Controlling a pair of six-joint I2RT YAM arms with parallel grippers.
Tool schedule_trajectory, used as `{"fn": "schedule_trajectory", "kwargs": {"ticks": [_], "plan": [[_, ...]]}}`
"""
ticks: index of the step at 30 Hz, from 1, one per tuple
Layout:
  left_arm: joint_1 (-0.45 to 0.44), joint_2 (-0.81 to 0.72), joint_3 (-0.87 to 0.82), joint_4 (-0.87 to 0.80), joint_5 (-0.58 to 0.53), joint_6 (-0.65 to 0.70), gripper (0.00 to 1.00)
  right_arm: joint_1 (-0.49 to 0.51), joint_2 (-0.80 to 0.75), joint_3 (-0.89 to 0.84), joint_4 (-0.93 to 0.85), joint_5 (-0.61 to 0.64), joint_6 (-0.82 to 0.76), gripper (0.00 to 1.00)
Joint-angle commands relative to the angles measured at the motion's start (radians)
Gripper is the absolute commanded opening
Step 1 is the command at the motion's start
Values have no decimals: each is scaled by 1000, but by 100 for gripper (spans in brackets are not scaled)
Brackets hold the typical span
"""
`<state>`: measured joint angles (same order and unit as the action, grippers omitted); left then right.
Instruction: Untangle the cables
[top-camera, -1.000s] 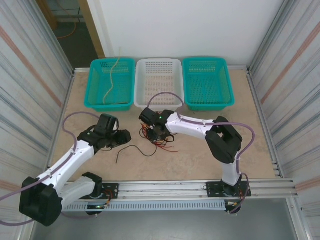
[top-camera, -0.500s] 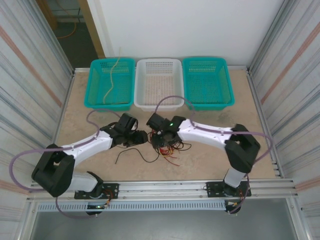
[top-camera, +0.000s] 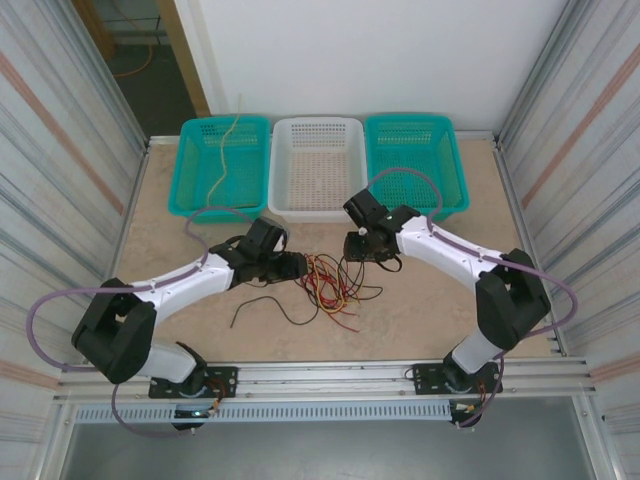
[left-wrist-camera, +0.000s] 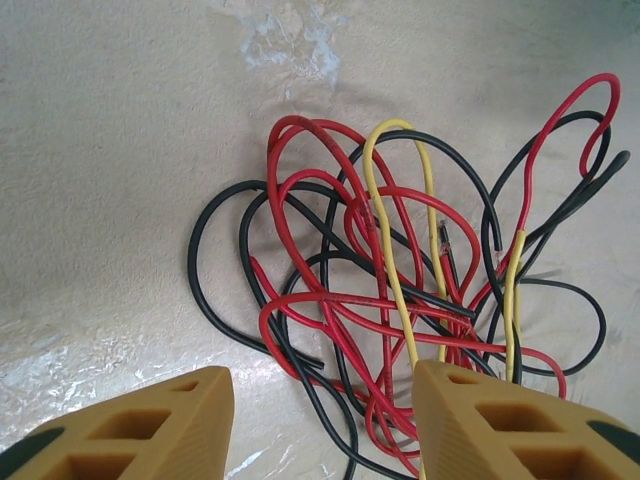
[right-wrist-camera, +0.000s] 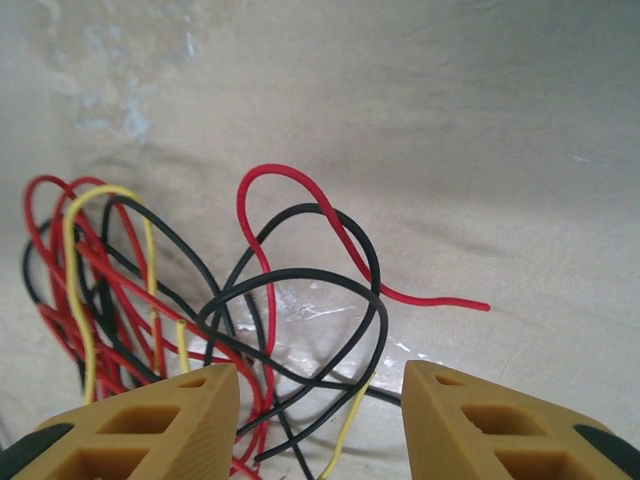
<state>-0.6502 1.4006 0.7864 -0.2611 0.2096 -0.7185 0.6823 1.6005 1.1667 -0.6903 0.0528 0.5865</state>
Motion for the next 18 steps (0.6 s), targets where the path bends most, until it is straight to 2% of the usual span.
{"fn": "schedule_trajectory", "kwargs": {"ticks": [1,7,10,18], "plan": [[-5,-38,32,-26,15,43,50,9,31,-1,-23,-8,-57,48],[-6,-58,59,-66,8,90,49,36,63,17,-32,34,-75,50],[-6,-69,77,-88,5,114,48,57,100,64,-63,109,-106,52],[-6,-112,118,-178,-39,178,48,44,216,141,-85,187,-173,51]]}}
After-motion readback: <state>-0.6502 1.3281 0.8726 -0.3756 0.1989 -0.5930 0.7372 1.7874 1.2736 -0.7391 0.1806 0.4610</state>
